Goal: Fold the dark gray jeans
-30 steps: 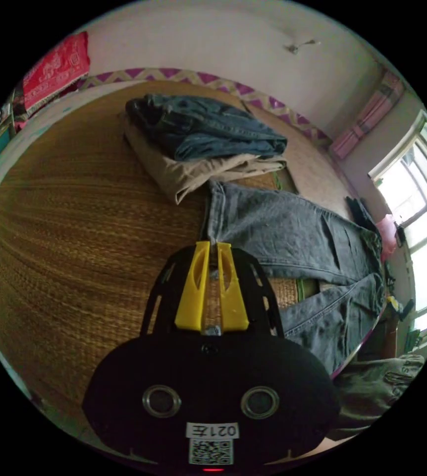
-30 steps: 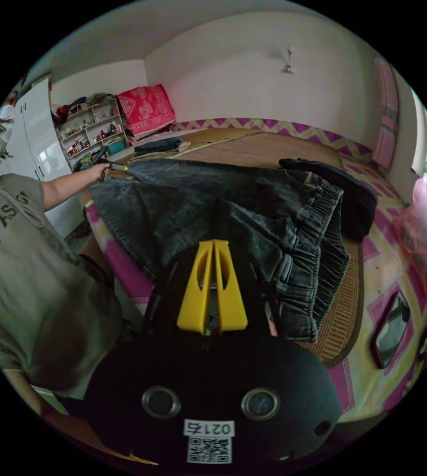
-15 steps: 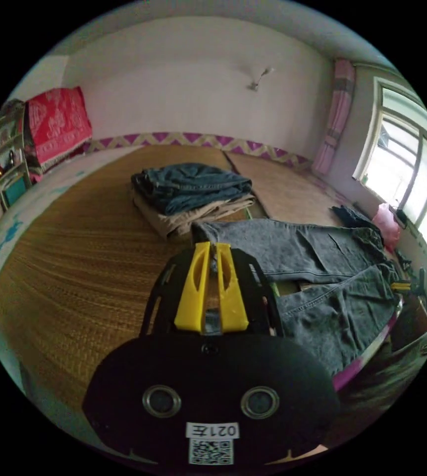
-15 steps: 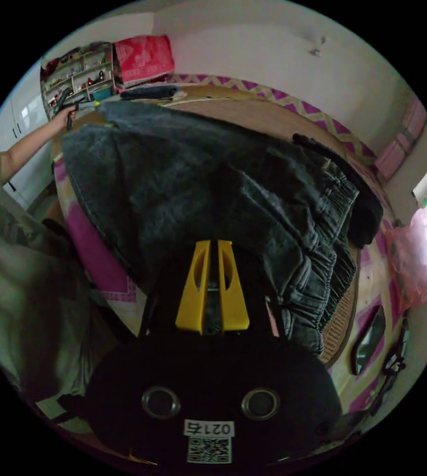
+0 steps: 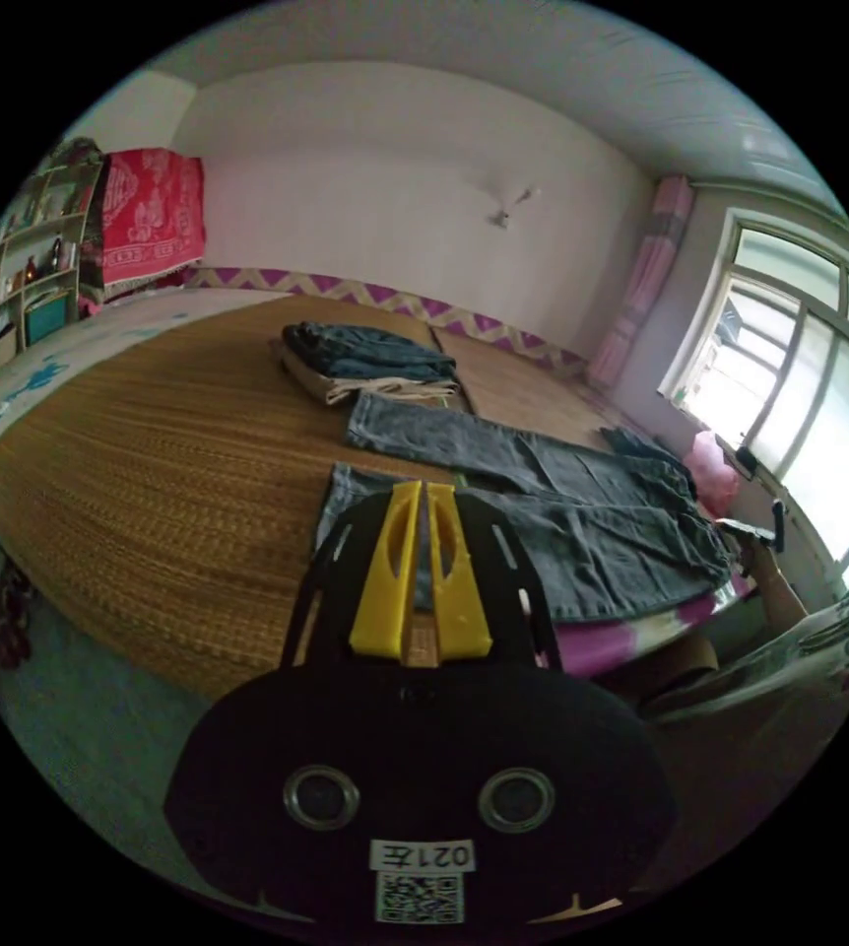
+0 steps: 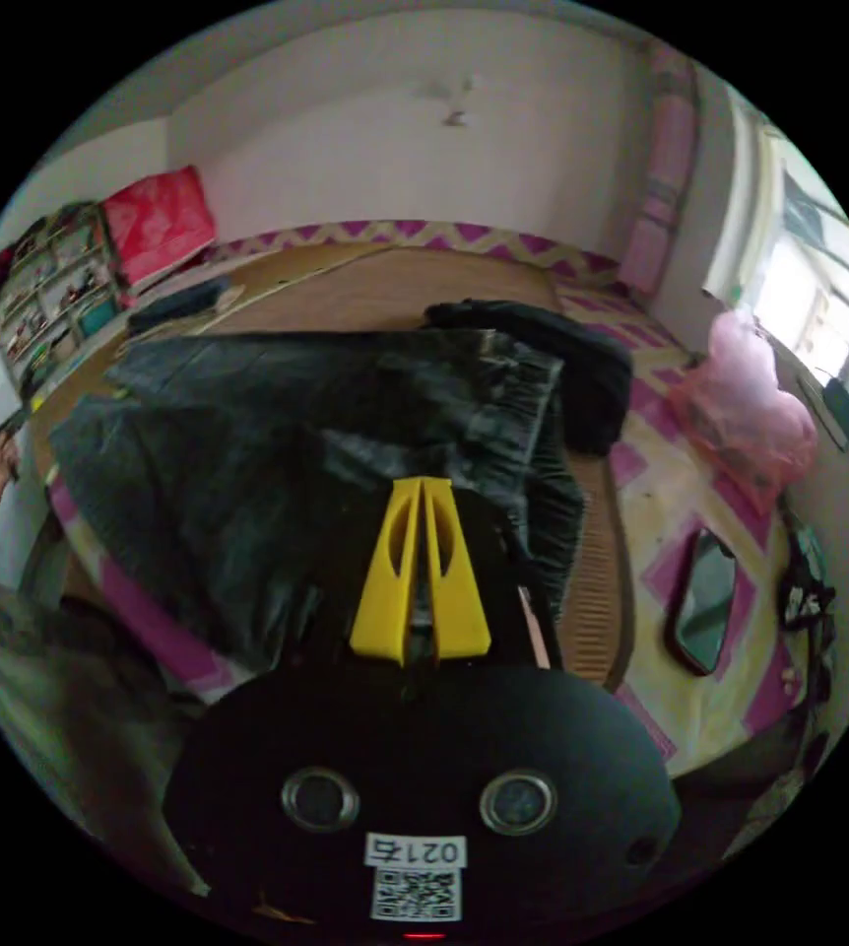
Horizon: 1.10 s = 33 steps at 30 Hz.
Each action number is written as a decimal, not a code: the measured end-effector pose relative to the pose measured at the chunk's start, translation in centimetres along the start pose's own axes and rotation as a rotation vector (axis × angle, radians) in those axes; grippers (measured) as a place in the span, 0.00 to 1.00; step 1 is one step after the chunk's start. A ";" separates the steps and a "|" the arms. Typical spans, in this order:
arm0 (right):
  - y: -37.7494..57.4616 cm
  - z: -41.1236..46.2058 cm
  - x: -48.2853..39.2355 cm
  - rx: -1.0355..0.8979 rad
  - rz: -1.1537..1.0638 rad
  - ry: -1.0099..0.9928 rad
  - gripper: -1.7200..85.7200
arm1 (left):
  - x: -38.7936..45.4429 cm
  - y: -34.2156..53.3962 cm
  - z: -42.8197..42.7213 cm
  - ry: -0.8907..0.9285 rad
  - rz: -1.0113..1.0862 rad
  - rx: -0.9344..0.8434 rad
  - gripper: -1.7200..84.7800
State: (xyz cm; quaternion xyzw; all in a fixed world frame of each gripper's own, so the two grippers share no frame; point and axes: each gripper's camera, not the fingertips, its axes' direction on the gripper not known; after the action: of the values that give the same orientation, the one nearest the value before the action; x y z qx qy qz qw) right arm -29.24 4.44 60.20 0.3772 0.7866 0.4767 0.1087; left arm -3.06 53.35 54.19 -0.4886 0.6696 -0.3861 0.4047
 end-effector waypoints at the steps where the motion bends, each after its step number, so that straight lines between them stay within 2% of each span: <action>1: -0.8 0.8 1.4 -0.003 0.011 0.008 0.01 | 0.7 0.6 -0.1 0.037 0.003 0.004 0.01; 3: -1.8 3.3 2.7 -0.075 -0.024 0.019 0.01 | 1.5 1.4 0.2 0.083 0.013 -0.020 0.01; 5: -1.7 7.7 4.0 -0.257 -0.153 0.149 0.01 | 2.5 2.3 1.0 0.096 0.036 -0.079 0.01; 6: -1.6 7.6 4.6 -0.216 -0.146 0.134 0.01 | 2.7 2.6 1.1 0.096 0.037 -0.090 0.01; 8: -2.1 7.9 6.7 -0.251 -0.071 0.063 0.01 | 3.2 3.8 1.4 0.102 0.040 -0.119 0.01; 10: -2.2 7.3 7.1 -0.270 -0.044 0.069 0.01 | 3.4 4.8 1.3 0.087 0.025 -0.126 0.02; 12: -1.5 5.2 7.2 -0.205 -0.045 0.084 0.01 | 3.3 5.8 0.8 0.065 -0.008 -0.117 0.05; 14: 0.9 1.3 9.0 -0.073 0.073 -0.010 0.02 | 2.8 6.9 0.0 0.079 -0.081 -0.116 0.09; 16: 3.6 -0.8 10.5 -0.026 0.178 -0.101 0.03 | 2.1 7.6 -0.4 0.119 -0.161 -0.113 0.11; 20: 11.3 -3.1 13.8 0.031 0.509 -0.276 0.09 | 0.4 9.3 -0.3 0.245 -0.365 -0.142 0.12; 23: 15.6 -2.6 15.1 0.043 0.710 -0.362 0.13 | 0.0 10.5 -0.3 0.257 -0.448 -0.126 0.12; 26: 17.3 -0.7 15.7 0.015 0.826 -0.445 0.17 | -0.4 11.3 -0.1 0.254 -0.502 -0.126 0.14; 30: 17.4 0.3 16.1 0.041 0.866 -0.415 0.17 | -1.3 12.2 -0.3 0.301 -0.571 -0.108 0.15; 33: 17.3 1.2 16.9 0.045 0.905 -0.481 0.18 | -1.7 12.8 -0.7 0.331 -0.612 -0.097 0.16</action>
State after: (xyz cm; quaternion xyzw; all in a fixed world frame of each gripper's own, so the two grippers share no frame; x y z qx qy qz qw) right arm -31.84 21.58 77.13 0.7811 0.5074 0.3586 0.0611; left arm -7.76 57.92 43.01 -0.6162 0.5664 -0.5311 0.1324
